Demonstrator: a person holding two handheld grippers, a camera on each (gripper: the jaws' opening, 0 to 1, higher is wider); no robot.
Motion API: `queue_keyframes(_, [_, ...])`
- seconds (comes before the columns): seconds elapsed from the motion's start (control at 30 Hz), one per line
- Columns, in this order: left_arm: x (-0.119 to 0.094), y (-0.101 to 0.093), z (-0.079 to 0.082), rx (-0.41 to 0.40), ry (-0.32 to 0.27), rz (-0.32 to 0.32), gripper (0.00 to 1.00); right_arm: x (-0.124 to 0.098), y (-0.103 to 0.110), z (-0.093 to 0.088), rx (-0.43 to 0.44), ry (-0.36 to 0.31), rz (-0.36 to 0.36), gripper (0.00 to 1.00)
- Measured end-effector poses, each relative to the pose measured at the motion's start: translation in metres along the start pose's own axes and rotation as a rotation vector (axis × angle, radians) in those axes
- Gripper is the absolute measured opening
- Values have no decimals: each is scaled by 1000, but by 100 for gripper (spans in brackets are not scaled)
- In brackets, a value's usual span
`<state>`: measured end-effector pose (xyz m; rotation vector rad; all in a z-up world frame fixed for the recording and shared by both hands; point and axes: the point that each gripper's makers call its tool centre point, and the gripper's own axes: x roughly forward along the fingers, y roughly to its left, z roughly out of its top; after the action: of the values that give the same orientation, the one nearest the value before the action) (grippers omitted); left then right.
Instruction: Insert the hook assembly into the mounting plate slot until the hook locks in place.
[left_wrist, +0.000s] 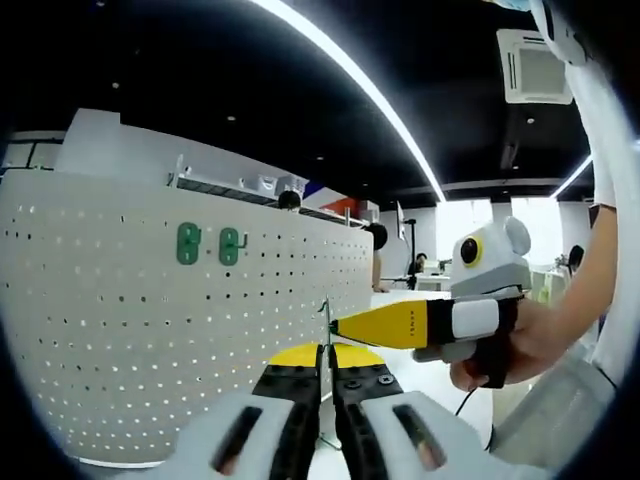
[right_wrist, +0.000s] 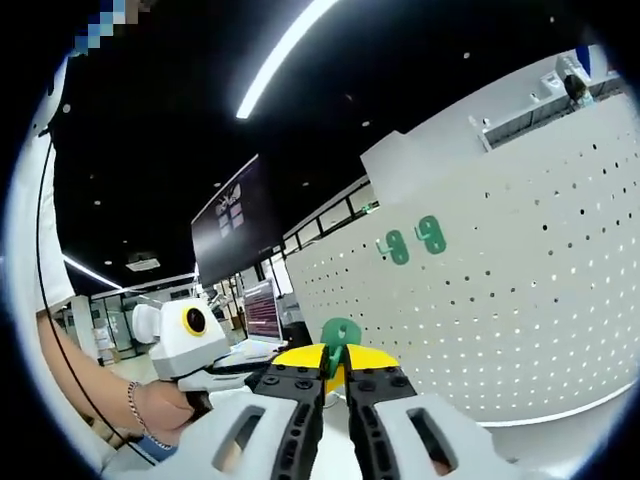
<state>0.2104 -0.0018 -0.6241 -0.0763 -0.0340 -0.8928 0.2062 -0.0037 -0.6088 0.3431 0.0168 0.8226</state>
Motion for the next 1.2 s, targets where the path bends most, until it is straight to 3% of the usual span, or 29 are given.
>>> queue_keyframes(0.93, [-3,1,-2,-3,12,38,3,1,0,-3,-37,30,-55,0])
queue_keyframes(1.1, [-2,0,-3,-18,18,35,4,1,0,-3,-39,36,-54,0])
queue_keyframes(1.2, [-1,0,-6,-74,40,16,7,0,-2,-4,-44,40,-59,0])
